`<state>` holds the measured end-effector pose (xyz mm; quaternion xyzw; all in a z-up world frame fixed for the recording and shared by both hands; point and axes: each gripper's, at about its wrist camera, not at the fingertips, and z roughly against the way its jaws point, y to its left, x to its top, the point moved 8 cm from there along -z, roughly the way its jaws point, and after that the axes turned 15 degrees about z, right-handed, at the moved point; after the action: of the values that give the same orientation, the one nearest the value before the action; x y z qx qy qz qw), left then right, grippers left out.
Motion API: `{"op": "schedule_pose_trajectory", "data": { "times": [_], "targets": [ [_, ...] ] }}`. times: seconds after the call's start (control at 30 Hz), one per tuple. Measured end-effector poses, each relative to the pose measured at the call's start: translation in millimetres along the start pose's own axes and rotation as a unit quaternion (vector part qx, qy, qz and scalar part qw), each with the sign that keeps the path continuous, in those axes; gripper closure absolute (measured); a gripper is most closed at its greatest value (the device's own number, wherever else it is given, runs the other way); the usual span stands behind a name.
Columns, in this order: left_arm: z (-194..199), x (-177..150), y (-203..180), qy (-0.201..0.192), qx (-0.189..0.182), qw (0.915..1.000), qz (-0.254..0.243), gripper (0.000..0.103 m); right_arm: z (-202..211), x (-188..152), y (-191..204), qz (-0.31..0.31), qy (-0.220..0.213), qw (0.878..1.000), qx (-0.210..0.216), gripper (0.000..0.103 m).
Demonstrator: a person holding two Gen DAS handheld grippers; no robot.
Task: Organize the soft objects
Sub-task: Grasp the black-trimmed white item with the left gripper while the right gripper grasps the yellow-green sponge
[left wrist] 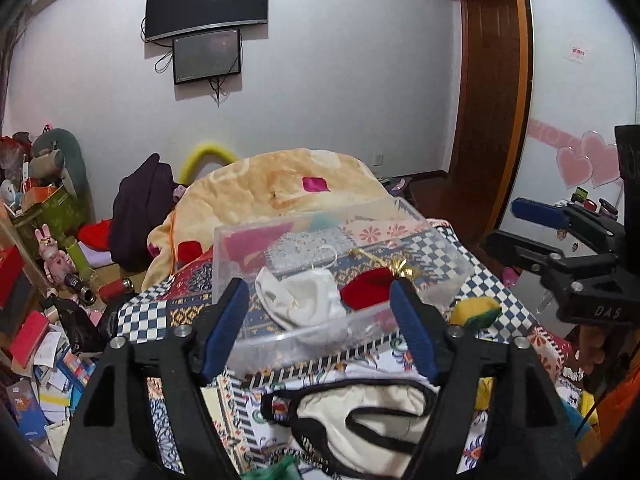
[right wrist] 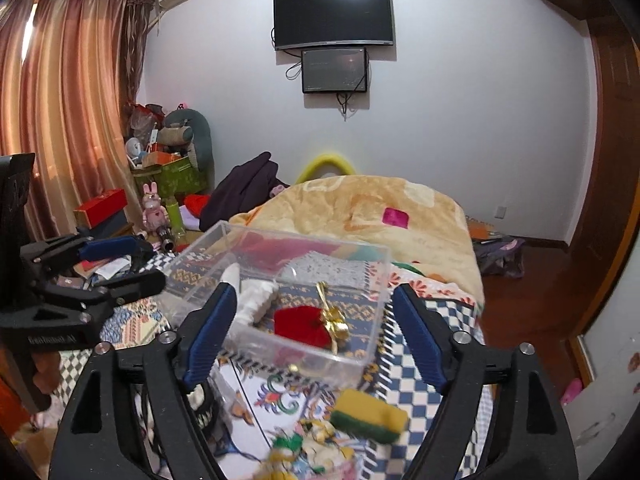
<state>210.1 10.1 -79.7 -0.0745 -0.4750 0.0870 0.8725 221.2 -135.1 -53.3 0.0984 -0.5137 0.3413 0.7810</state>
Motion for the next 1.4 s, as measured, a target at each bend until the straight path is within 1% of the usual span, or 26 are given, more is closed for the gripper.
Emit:
{"op": "schedule_pose_trajectory", "data": {
  "times": [0.13,0.27,0.37,0.5,0.6,0.7,0.73,0.77,0.8,0.87,0.93,1.0,1.03,1.07,1.13,1.23,1.27,1.3,1.37,1.4],
  "targets": [
    [-0.9,-15.1,9.0,0.01,0.005,0.9999,0.004,0.027,0.9,-19.8,-6.2,0.0,0.011,1.0,-0.014,0.022],
    [-11.1,-39.3,19.4,0.041,0.001,0.9989,0.021,0.027,-4.4,-42.1,-9.5,-0.013,0.033,0.999,-0.017,0.022],
    [-20.7,-61.2,26.9,0.064,0.011,0.9977,0.019,0.027,-11.5,-62.3,-12.4,-0.017,0.057,0.998,-0.016,0.022],
    [-28.9,-86.2,37.2,0.095,0.012,0.9953,0.018,0.027,-17.4,-86.0,-15.1,-0.027,0.087,0.996,-0.016,0.022],
    [-29.9,-97.3,40.4,0.102,0.017,0.9946,0.011,0.027,-21.2,-100.8,-18.8,-0.038,0.104,0.994,-0.014,0.022],
    [-28.9,-103.9,45.0,0.103,0.014,0.9944,0.017,0.028,-26.5,-110.2,-21.9,-0.051,0.115,0.992,-0.006,0.022],
    [-28.7,-105.0,46.2,0.102,0.012,0.9945,0.019,0.033,-30.0,-112.9,-22.1,-0.056,0.12,0.991,-0.002,0.022],
    [-28.6,-105.7,46.2,0.103,0.009,0.9945,0.021,0.042,-28.8,-114.9,-20.8,-0.057,0.122,0.991,0.0,0.022],
    [-29.4,-107.1,46.0,0.107,0.004,0.994,0.023,0.045,-30.2,-116.2,-20.2,-0.059,0.123,0.991,0.004,0.022],
    [-31.6,-108.8,45.2,0.114,-0.005,0.993,0.028,0.056,-33.1,-116.1,-19.6,-0.059,0.127,0.99,0.007,0.022],
    [-34.5,-110.4,44.7,0.12,-0.007,0.9923,0.03,0.062,-35.0,-115.5,-19.8,-0.066,0.127,0.99,0.01,0.023],
    [-37.0,-112.8,45.9,0.122,-0.003,0.9921,0.03,0.067,-35.5,-115.6,-20.6,-0.076,0.124,0.989,0.009,0.027],
    [-38.4,-114.5,47.4,0.124,-0.002,0.9918,0.031,0.071,-35.9,-115.7,-20.9,-0.08,0.124,0.989,0.014,0.034],
    [-40.1,-116.1,48.6,0.127,0.0,0.9914,0.032,0.073,-37.3,-115.3,-21.3,-0.084,0.124,0.989,0.018,0.039],
    [-41.7,-117.5,50.1,0.13,-0.003,0.9909,0.035,0.073,-38.7,-115.8,-20.9,-0.087,0.124,0.988,0.021,0.04],
    [-40.7,-117.9,49.6,0.13,-0.003,0.9909,0.035,0.077,-36.4,-114.3,-19.4,-0.083,0.12,0.989,0.02,0.046],
    [-40.0,-117.8,49.4,0.129,-0.002,0.991,0.035,0.081,-37.2,-111.8,-17.0,-0.081,0.119,0.989,0.02,0.054],
    [-39.4,-117.7,48.9,0.129,-0.003,0.991,0.035,0.083,-35.8,-111.4,-15.2,-0.078,0.119,0.99,0.022,0.066],
    [-36.4,-117.0,47.2,0.126,-0.002,0.9915,0.032,0.091,-37.6,-109.1,-12.8,-0.076,0.121,0.989,0.029,0.067],
    [-35.0,-116.4,47.4,0.125,-0.002,0.9916,0.033,0.093,-36.5,-107.6,-11.1,-0.073,0.118,0.99,0.03,0.069]
  ]
}}
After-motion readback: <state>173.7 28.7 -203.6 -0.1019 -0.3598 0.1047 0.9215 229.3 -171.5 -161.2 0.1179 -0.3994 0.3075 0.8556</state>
